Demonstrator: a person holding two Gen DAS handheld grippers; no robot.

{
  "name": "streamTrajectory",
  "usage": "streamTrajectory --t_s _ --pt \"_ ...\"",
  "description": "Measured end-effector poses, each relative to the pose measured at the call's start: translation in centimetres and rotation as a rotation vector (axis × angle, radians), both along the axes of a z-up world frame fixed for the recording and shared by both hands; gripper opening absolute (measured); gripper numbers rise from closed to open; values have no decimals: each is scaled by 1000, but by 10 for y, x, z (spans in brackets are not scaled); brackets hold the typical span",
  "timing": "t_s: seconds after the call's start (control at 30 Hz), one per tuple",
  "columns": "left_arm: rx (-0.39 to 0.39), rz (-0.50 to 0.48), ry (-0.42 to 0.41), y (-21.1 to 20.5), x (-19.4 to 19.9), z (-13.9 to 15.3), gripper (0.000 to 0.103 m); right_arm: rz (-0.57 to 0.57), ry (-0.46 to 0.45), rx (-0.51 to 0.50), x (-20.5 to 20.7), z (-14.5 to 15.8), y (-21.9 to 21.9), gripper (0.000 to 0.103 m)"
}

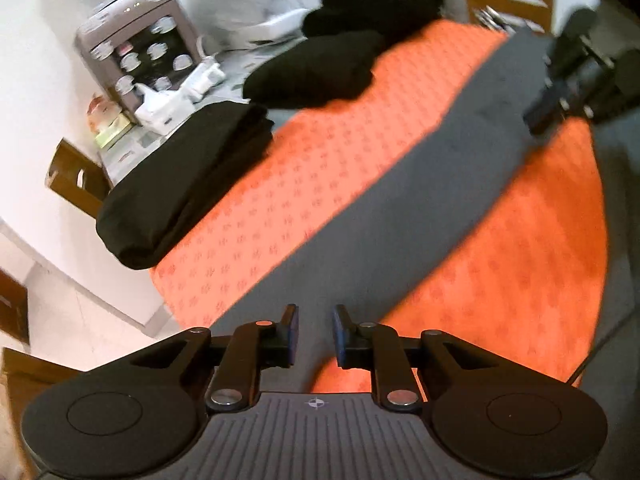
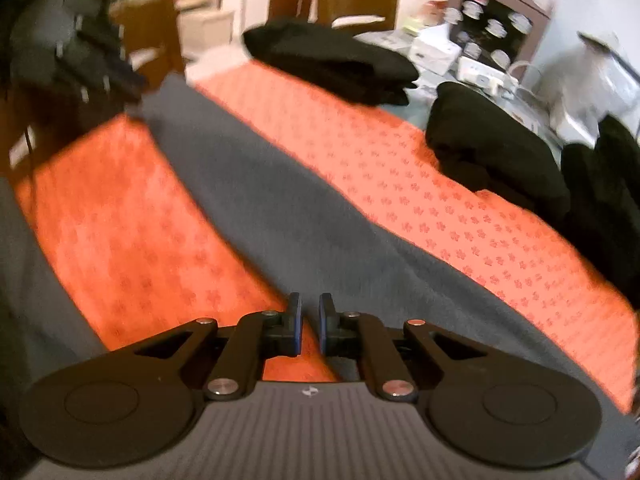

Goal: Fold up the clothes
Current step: 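Open both tools and release the folded grey strip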

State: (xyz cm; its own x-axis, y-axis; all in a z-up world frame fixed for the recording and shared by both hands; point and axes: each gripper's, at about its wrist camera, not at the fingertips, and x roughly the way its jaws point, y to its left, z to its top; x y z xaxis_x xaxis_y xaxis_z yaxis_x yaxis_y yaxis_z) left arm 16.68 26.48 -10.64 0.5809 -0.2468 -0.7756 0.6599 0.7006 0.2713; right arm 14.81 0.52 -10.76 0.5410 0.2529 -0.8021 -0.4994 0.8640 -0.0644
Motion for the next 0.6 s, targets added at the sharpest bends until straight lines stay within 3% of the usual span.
streamTrajectory --t_s 0.13,0.33,0.6 --pt "-38 32 11 -20 14 -8 20 -64 -2 56 19 -1 8 8" --pt "-77 40 28 -39 14 -20 20 -182 38 95 41 -25 24 8" --pt "-60 74 131 -23 -9 -34 20 -126 60 44 12 -40 35 12"
